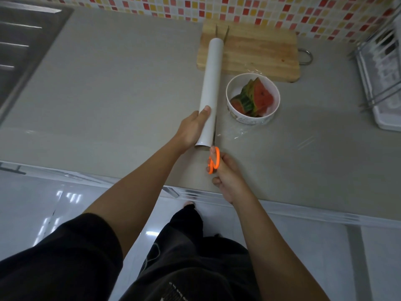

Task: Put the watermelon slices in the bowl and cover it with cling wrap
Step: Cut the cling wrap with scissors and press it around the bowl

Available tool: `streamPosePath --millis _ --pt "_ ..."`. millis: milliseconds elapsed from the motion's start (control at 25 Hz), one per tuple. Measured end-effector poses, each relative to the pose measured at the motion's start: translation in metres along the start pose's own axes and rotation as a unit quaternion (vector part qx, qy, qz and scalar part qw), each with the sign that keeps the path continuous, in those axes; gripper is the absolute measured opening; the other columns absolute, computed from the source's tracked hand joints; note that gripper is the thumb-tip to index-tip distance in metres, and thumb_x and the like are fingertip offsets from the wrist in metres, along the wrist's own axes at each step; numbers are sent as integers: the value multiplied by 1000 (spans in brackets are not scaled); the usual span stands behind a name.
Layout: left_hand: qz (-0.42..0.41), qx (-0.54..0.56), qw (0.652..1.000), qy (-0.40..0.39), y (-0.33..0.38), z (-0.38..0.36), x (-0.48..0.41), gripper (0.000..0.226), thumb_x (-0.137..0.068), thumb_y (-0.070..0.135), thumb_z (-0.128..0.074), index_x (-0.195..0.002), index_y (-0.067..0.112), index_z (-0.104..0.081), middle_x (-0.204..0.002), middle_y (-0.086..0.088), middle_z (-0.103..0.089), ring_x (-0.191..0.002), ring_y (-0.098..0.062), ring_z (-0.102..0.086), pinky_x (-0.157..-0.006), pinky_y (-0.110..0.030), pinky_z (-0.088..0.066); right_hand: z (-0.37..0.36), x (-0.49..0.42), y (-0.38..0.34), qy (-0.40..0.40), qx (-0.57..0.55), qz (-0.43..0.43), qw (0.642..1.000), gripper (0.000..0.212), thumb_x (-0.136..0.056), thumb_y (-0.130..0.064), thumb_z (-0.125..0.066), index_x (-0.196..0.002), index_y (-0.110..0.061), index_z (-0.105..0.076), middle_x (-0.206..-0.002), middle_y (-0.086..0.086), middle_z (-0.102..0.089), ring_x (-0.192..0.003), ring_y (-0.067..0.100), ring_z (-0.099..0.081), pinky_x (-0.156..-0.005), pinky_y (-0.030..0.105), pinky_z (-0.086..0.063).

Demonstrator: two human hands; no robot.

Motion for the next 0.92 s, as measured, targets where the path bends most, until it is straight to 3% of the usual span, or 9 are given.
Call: streamPosePath --millis 120,560,760,920 --pt "0 6 1000 0 0 0 1 58 -81 69 -39 -100 19 -61 -112 -9 -64 -101 -26 -62 -97 -46 -47 0 -2 -2 3 -16 15 1000 24 -85 -44 -61 -87 -21 -52 -72 -10 -53 -51 -3 -51 -38 13 -24" --pt "10 28 1000 -11 4 3 5 51 -79 68 -42 -91 22 -60 -112 -13 -65 -102 -30 -63 -97 -49 -47 -1 -28 -32 23 5 43 999 27 -83 -48 -62 -86 -22 -52 -61 -11 -51 -45 -1 -44 -38 14 -23" --pt "10 34 999 -15 2 3 4 52 -84 63 -43 -100 16 -60 -115 -15 -64 -102 -28 -63 -96 -46 -48 -4 -42 -40 22 22 58 998 26 -84 -49 -60 -87 -24 -53 -60 -10 -45 -47 1 -37 -35 14 -23" --pt "18 51 998 -20 2 3 5 51 -87 59 -45 -103 13 -61 -116 -16 -65 -101 -29 -64 -95 -45 -49 -7 -50 -49 11 17 75 997 31 -86 -46 -59 -93 -17 -56 -63 -6 -52 -51 3 -46 -39 14 -34"
Point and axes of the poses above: each hand's wrist, its own x-axis away from the middle knuckle, its own z-axis out of the back of the hand, y = z × x, the point moved 2 cm from there along -x, towards the middle knuckle
